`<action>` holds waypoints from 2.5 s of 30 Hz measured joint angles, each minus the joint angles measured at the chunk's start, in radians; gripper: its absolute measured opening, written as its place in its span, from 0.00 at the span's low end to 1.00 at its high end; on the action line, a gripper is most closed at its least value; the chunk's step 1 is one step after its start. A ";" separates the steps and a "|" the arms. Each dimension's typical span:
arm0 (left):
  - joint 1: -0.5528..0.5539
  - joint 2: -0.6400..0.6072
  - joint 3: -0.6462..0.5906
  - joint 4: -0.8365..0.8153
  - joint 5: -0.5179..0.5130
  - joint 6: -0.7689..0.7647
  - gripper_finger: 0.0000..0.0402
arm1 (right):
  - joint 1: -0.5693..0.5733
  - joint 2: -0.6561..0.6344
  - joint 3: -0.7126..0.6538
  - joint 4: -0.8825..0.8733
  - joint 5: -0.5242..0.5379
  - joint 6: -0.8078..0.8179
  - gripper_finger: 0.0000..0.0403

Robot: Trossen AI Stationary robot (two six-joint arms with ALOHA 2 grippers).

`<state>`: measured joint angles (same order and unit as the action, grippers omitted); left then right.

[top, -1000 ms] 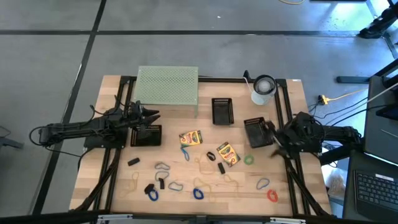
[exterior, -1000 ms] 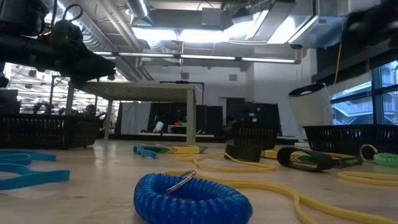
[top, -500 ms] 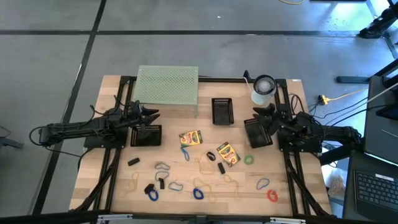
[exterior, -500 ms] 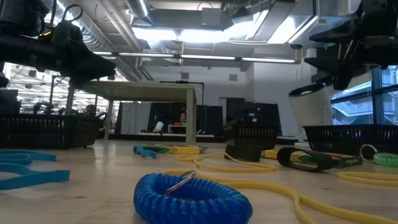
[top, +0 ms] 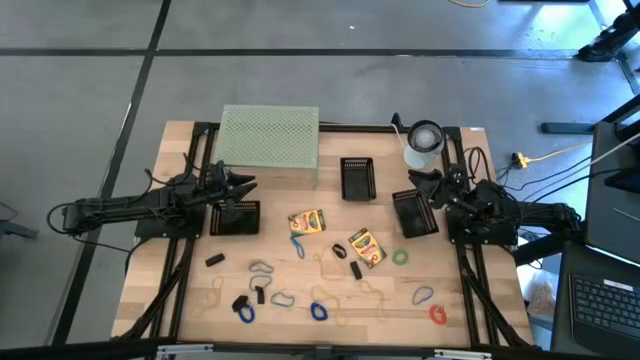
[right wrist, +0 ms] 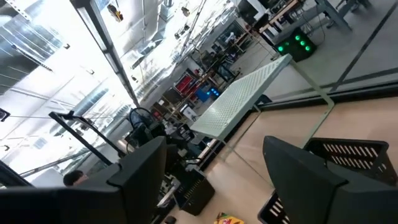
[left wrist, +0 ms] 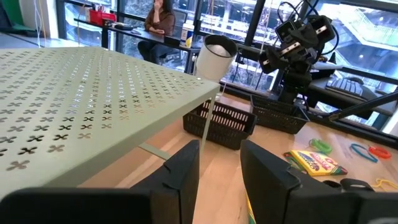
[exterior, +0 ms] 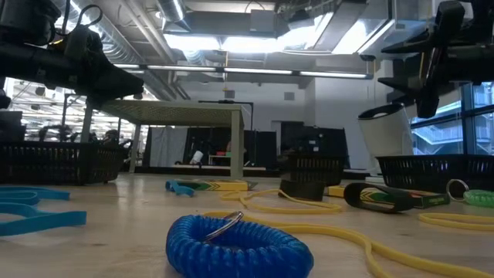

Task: Pick & Place Office Desk Supplies
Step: Put the yellow crayon box into the right black bin

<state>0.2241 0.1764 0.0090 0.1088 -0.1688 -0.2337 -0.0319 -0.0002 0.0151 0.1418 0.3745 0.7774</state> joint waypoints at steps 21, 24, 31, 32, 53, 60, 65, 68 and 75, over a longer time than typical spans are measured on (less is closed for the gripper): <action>0.000 0.060 0.081 0.181 0.069 0.022 0.28 | 0.000 0.000 0.002 0.092 -0.027 -0.211 0.68; -0.008 0.120 0.122 0.181 0.097 0.022 0.28 | 0.000 0.010 0.017 0.088 -0.027 -0.235 0.68; -0.077 0.326 0.245 0.180 0.108 0.086 0.28 | 0.000 0.135 0.128 0.053 -0.034 -0.355 0.68; -0.090 0.359 0.262 0.181 0.106 0.096 0.28 | 0.000 0.168 0.150 0.040 -0.035 -0.375 0.68; -0.302 0.982 0.609 0.179 0.029 0.206 0.28 | 0.014 0.862 0.552 -0.281 -0.421 -0.295 0.68; -0.372 1.120 0.695 0.151 0.028 0.213 0.35 | 0.094 0.955 0.553 -0.281 -0.435 -0.224 0.68; -0.407 1.224 0.749 0.081 -0.016 0.198 0.46 | 0.164 1.010 0.553 -0.282 -0.352 -0.169 0.68; -0.418 1.277 0.772 0.068 -0.047 0.196 0.50 | 0.205 1.046 0.553 -0.277 -0.266 -0.127 0.68; -0.442 1.355 0.784 0.049 -0.092 0.178 0.50 | 0.282 1.151 0.553 -0.209 -0.142 0.067 0.68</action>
<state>-0.2183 1.5310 0.7929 0.1583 -0.2608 -0.0552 0.2500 1.1505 0.5678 -0.0669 0.2325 0.8443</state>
